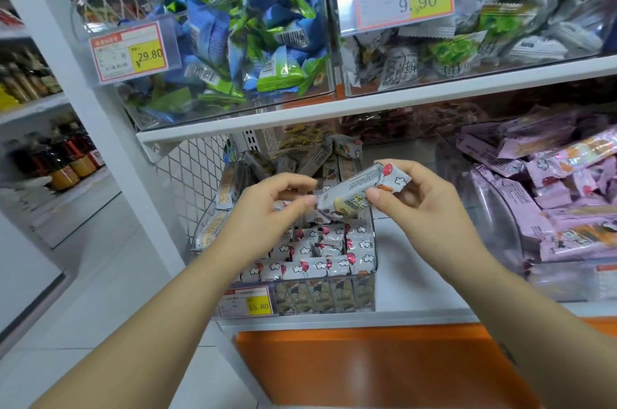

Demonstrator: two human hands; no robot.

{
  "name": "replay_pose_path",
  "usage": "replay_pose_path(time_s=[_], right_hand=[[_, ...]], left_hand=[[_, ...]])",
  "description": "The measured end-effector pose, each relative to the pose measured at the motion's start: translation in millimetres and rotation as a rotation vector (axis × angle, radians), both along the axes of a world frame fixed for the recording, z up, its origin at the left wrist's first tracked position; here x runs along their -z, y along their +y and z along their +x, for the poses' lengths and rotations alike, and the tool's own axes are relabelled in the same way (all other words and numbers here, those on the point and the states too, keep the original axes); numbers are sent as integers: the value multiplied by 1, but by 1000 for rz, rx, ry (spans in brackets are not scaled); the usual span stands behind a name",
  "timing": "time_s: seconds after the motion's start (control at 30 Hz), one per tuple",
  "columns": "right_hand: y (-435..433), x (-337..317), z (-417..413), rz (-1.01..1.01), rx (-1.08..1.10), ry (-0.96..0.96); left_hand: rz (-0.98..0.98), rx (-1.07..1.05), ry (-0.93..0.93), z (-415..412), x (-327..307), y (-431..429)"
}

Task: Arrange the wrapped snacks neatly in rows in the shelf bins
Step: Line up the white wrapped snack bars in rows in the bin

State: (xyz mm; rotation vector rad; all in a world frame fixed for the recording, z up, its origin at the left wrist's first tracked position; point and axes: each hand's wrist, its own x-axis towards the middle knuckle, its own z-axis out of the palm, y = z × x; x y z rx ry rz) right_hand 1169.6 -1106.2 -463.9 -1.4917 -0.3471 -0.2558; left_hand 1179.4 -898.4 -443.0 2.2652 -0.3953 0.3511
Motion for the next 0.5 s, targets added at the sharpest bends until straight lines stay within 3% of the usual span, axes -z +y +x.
replay_pose_path(time_s=[0.17,0.27,0.37,0.5], right_hand=[[8,1,2,-100,70,-42],[15,2,5,-111,69,-46],[19,4,8,-120,71,-36],[21,8,11,-121,99,-56]], left_hand=[[573,-17,263,11,2,23],[781,23,283,16,6,25],[844,73,209,23,9,20],[754,88,196,28,18,12]])
